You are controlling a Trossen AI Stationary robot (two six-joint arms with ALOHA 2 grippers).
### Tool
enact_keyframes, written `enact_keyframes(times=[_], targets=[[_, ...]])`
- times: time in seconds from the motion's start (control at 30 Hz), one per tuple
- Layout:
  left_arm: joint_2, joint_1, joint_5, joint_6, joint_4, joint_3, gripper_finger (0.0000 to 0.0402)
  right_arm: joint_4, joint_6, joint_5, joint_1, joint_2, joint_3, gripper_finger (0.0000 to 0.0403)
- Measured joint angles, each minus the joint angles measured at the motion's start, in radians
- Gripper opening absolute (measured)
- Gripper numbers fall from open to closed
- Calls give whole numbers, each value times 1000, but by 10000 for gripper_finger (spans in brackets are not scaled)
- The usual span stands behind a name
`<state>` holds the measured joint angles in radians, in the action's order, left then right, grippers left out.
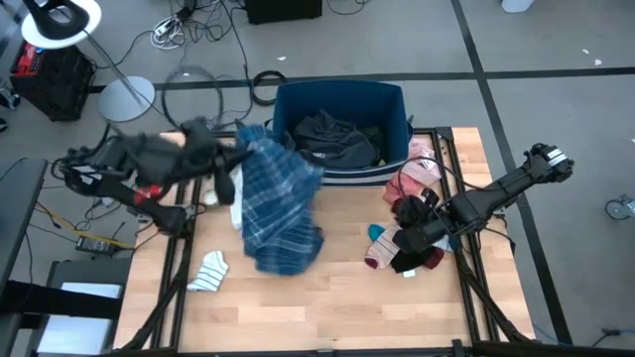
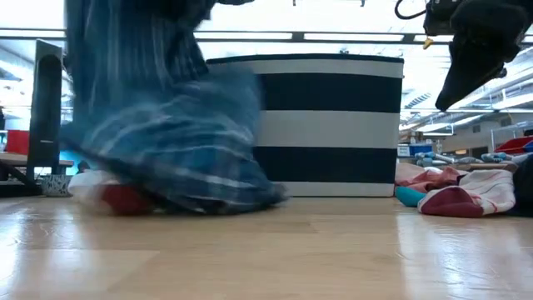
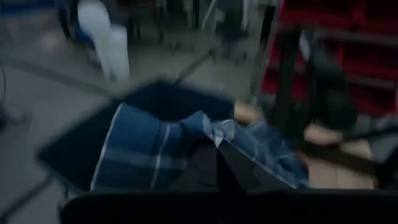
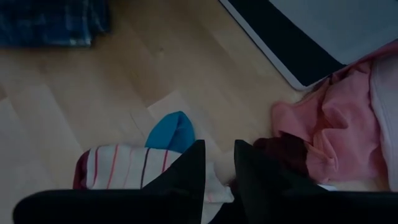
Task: Sort clothes
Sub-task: Put the blue patterned pants into the blue bin
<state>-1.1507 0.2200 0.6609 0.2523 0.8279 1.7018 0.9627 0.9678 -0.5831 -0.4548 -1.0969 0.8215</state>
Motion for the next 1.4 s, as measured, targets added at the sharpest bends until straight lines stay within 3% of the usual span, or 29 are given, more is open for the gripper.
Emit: enact_keyframes(times=[0.17, 0.47, 0.63, 0.77, 1.1, 1.3, 1.4], targets=[[-71, -174, -149, -218, -263, 53, 0, -6, -7, 0, 7, 0, 0, 84], [-368, -444, -429, -366, -514, 306, 0, -39, -54, 0, 7, 0, 0, 84], [-574, -561, -488, -449, -547, 524, 0, -47, -78, 0, 7, 0, 0, 84], [-714, -642, -555, -440, -406, 652, 0, -47, -83, 0, 7, 0, 0, 84], [-843, -719, -565, -323, -3, 544, 0, -46, -96, 9, 7, 0, 0, 84], [-898, -709, -631, -318, -14, 398, 1, -48, -97, 10, 7, 0, 0, 84], [-927, -708, -675, -234, -65, 329, 10, -49, -97, 10, 7, 0, 0, 84]])
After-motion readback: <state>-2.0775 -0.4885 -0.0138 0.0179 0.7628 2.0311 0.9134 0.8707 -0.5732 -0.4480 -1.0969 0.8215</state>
